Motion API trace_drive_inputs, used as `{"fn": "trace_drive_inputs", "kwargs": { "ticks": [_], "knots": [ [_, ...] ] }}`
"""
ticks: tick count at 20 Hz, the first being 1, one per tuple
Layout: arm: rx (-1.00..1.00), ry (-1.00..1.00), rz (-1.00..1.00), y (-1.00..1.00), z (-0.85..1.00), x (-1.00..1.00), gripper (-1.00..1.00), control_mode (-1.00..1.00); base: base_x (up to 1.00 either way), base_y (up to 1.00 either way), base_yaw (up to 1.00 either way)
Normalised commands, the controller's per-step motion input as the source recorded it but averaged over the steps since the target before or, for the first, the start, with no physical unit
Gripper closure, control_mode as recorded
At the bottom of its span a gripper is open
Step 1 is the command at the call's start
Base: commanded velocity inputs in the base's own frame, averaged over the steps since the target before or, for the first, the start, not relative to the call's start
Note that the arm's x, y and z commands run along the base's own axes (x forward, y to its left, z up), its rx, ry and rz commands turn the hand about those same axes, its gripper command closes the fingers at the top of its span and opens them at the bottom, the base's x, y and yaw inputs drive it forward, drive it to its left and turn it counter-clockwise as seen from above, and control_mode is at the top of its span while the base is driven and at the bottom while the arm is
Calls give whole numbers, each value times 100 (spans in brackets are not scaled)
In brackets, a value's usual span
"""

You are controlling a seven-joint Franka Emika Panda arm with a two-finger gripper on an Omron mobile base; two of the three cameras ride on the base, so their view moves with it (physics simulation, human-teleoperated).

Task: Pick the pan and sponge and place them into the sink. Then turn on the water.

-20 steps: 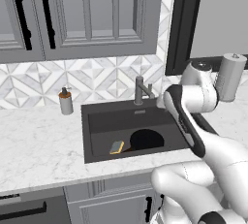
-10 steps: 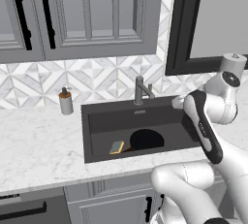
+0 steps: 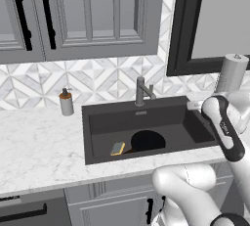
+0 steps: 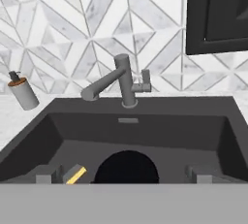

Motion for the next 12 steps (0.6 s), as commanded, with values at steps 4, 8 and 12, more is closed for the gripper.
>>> {"fn": "trace_drive_inputs", "kwargs": {
  "ticks": [4,8,12],
  "knots": [
    [0,-29,11,-12,0,46,-100,-100,0,0,0],
    [0,-21,4,-21,0,57,-100,-100,0,0,0],
    [0,-18,2,-19,0,56,-100,-100,0,0,0]
  ]
}}
